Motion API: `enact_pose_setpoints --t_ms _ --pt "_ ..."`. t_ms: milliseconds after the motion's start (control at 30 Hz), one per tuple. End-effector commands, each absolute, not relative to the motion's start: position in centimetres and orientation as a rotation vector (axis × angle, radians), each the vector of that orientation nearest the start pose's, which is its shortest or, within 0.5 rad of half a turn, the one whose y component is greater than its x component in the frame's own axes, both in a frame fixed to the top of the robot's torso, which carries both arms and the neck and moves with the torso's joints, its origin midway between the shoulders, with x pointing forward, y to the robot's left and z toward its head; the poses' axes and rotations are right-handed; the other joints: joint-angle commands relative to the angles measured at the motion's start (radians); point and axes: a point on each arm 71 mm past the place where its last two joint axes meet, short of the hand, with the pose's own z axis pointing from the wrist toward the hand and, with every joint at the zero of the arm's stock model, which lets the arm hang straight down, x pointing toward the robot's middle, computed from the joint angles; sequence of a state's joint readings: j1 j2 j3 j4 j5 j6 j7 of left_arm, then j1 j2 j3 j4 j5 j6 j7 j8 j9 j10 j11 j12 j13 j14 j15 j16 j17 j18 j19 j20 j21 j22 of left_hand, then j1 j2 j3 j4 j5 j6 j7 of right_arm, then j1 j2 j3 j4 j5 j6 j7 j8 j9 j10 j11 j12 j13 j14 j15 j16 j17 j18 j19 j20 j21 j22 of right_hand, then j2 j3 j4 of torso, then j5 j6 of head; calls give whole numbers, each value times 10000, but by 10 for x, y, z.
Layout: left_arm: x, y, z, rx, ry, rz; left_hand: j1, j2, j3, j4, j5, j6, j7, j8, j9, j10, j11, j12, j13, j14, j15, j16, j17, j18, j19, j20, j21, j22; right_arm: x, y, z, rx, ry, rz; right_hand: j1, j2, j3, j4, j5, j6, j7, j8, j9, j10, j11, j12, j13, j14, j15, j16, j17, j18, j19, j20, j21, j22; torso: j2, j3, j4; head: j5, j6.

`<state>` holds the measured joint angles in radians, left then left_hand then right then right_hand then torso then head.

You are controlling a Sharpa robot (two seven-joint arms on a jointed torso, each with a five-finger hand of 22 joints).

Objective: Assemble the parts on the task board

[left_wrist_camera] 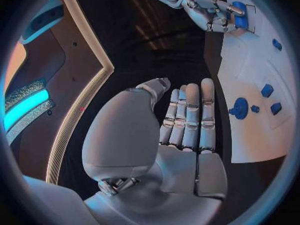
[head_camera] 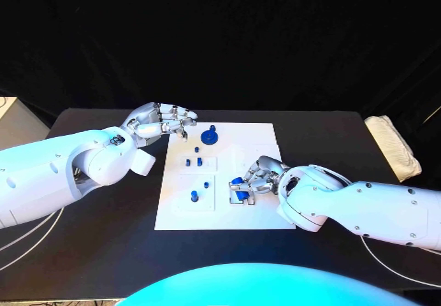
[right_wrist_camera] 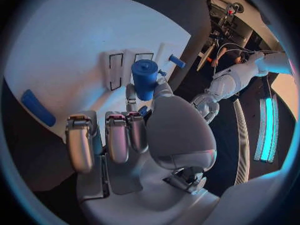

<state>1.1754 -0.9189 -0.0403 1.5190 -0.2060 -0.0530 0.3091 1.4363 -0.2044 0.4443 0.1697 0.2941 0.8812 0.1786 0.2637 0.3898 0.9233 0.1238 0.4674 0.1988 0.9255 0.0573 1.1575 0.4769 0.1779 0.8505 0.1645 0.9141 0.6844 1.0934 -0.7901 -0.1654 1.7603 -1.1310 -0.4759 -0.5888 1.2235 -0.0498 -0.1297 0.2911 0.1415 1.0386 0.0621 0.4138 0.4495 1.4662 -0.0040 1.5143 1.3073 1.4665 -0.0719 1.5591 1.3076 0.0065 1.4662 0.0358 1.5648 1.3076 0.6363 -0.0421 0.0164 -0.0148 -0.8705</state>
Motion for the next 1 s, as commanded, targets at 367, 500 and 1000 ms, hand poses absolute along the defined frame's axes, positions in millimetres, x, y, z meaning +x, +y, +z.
enact_pose_setpoints --t_ms 367,500,1000 --pt "475 229 -192 -9010 16900 -16126 42 -44 -46 17 -7 39 6 28 -11 -70 30 -41 -11 -17 59 -47 10 54 55 -19 -57 -17 392 -140 -271 3223 21092 5549 -127 1 -56 8 28 44 -1 16 -20 673 -80 32 2058 970 -43 14 2312 -62 1043 -81 43 2628 -3 0 -8 46 -21" --pt "475 229 -192 -9012 16905 -16122 39 -45 -54 29 -7 32 12 25 -14 -77 33 -41 -13 -21 61 -50 11 54 57 -18 -65 -21 392 -140 -271 3213 21111 5531 -127 3 -54 8 29 43 -1 16 -20 672 -80 30 2056 969 -43 13 2311 -62 1042 -81 42 2627 0 5 -16 41 -19" --pt "475 230 -192 -9037 16905 -16071 36 -40 -61 45 -6 19 18 19 -19 -87 37 -42 -16 -23 64 -53 13 53 59 -16 -74 -27 394 -140 -270 3315 20730 5484 -1879 -550 -379 60 93 -234 105 -36 -109 321 15 -551 1603 950 32 -26 2238 -16 995 -19 -197 2565 5 6 -11 13 6"
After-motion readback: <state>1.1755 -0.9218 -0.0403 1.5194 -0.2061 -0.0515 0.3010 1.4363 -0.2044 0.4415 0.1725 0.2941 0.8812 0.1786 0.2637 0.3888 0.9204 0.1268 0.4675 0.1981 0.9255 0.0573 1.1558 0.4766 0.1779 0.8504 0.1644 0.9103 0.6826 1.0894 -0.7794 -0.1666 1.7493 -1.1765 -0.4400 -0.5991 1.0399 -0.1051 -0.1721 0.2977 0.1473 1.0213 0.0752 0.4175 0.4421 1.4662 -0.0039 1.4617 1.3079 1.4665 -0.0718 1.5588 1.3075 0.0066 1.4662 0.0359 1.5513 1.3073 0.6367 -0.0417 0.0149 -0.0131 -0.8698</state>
